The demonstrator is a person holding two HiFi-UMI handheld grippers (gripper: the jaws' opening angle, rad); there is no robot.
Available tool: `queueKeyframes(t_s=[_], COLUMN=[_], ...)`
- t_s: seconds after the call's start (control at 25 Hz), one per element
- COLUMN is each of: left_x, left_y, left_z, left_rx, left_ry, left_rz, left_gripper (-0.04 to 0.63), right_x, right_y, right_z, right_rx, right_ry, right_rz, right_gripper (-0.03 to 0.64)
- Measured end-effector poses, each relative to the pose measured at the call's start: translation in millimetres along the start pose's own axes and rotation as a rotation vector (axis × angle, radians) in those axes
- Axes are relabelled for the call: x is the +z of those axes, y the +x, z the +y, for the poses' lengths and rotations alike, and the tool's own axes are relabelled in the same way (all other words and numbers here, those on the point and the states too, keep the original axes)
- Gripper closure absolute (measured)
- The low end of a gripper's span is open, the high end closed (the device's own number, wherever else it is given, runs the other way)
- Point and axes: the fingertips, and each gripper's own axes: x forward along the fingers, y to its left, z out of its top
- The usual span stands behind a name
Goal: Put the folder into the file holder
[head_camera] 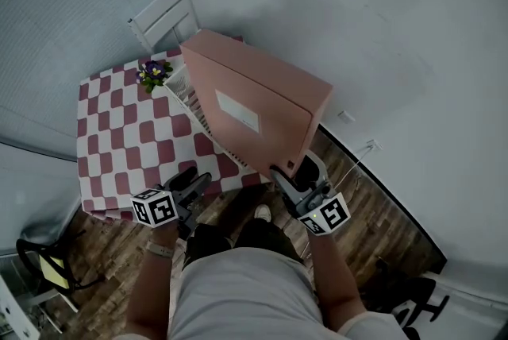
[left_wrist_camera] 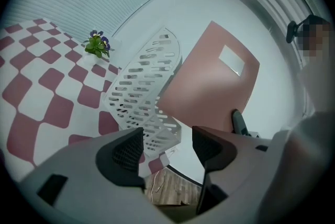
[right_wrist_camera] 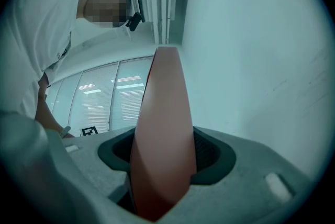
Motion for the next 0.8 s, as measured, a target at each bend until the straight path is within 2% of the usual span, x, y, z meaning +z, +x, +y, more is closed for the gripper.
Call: queueKeyframes(t_s=[0.32,0.8], left_x=[-14.0,-27.6], left_y=[-35.8,-68.7], left_z=[9.2,24.5], left_rx=[0.045,0.124], left_ry=[-0.037,-0.078], left_rz=[-0.018,-0.048], left_gripper=[0.307,0.307], right_x=[-0.8,-36.3], right_y=[21.0,69.5], right_z=[7.2,3.5], right_rx=[0.017,0.048], right_ry=[-0.069,-0.097], right_rz=[-0.031,-0.003], right_gripper=[0.341,0.341])
